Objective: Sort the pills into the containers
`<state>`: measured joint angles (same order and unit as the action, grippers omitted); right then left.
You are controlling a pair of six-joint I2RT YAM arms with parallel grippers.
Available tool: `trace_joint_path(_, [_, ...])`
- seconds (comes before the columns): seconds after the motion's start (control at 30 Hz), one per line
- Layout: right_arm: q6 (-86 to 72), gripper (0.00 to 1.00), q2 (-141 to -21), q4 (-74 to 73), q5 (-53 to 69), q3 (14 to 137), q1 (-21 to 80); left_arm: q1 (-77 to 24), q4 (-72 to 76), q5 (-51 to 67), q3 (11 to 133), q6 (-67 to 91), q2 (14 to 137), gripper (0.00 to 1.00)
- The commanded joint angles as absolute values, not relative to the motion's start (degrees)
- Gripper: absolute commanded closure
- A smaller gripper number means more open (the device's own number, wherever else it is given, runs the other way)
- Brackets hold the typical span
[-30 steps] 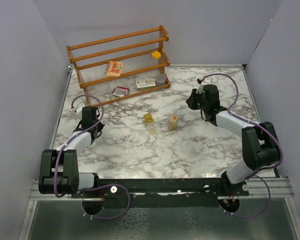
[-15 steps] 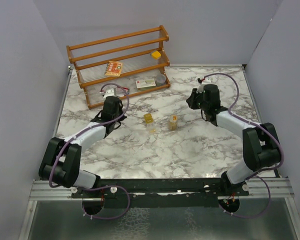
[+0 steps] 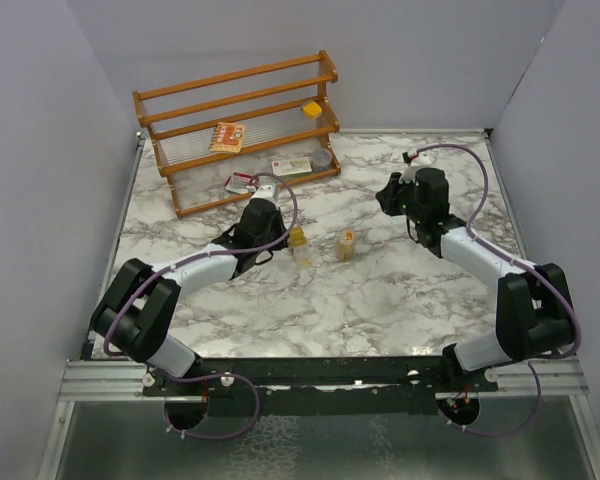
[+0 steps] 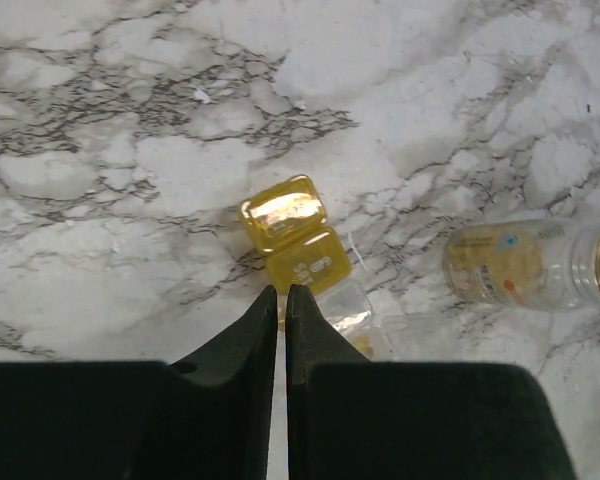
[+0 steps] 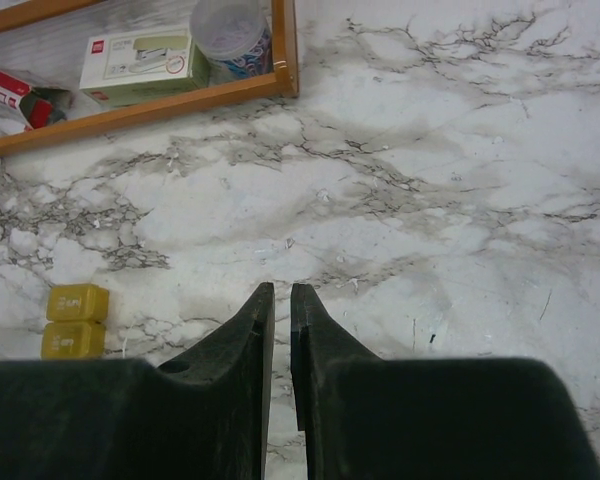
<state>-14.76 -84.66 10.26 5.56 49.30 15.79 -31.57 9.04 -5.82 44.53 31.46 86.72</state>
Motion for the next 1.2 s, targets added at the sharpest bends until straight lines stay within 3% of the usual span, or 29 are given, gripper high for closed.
trace_joint_path(0.0, [-15.11, 0.87, -81.74, 9.98, 5.64, 47.86, 15.91, -34.73, 12.0, -2.95, 46.08, 31.21, 86.75, 0.99])
trace_joint_path(0.43, [-15.2, 0.87, -79.72, 9.41, 5.98, 47.37, 15.91, -41.23, 11.21, -3.37, 46.2, 32.35, 88.03, 0.97])
trace_joint_path(1.17, [-14.86, 0.87, -78.77, 9.3, 5.38, 46.93, 15.91, -42.63, 10.24, -4.54, 43.65, 35.1, 88.85, 0.92])
